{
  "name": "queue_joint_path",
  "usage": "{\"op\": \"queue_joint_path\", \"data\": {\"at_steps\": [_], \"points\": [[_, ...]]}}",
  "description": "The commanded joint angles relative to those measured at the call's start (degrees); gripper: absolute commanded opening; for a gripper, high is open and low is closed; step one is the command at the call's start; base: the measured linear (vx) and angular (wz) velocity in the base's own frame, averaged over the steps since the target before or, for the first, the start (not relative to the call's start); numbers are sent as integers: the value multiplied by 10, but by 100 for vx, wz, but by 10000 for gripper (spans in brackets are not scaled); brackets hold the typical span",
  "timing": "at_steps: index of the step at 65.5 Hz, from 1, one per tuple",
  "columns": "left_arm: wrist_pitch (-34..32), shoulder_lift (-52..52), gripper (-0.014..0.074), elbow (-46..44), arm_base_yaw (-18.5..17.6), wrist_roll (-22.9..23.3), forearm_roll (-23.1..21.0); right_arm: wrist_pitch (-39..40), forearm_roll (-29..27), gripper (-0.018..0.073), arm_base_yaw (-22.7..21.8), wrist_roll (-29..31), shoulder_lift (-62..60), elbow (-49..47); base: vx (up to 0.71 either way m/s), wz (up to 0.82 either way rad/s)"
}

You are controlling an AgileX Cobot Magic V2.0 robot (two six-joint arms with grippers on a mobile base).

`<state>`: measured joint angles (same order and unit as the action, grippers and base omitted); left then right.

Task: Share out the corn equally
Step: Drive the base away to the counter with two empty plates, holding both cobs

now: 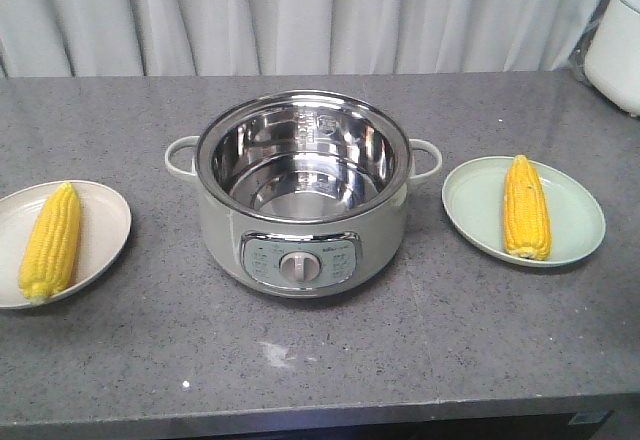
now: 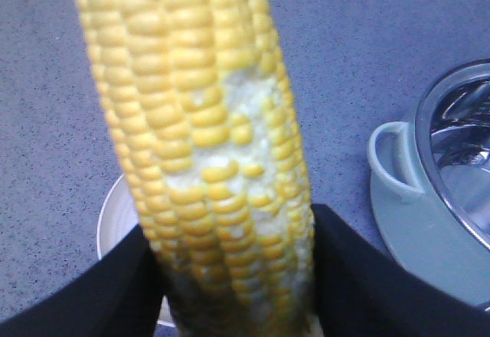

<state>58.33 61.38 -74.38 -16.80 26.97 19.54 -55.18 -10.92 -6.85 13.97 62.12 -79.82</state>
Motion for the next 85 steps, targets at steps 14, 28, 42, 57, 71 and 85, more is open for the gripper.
{"op": "queue_joint_path", "data": {"at_steps": [14, 28, 42, 57, 71, 85], "points": [[-33, -8, 108, -11, 1, 6, 12, 43, -4, 136, -3, 4, -8, -13, -3, -14], [-33, -8, 108, -11, 1, 6, 12, 43, -4, 136, -3, 4, -8, -13, -3, -21], [-33, -8, 108, -11, 1, 6, 12, 43, -4, 136, -3, 4, -8, -13, -3, -25], [-33, -8, 108, -11, 1, 6, 12, 43, -4, 136, -3, 4, -8, -13, -4, -26], [-33, -8, 108, -11, 1, 6, 12, 43, -4, 136, -3, 4, -8, -13, -6, -29], [-33, -8, 108, -11, 1, 6, 12, 43, -4, 136, -3, 4, -8, -13, -7, -33]]}}
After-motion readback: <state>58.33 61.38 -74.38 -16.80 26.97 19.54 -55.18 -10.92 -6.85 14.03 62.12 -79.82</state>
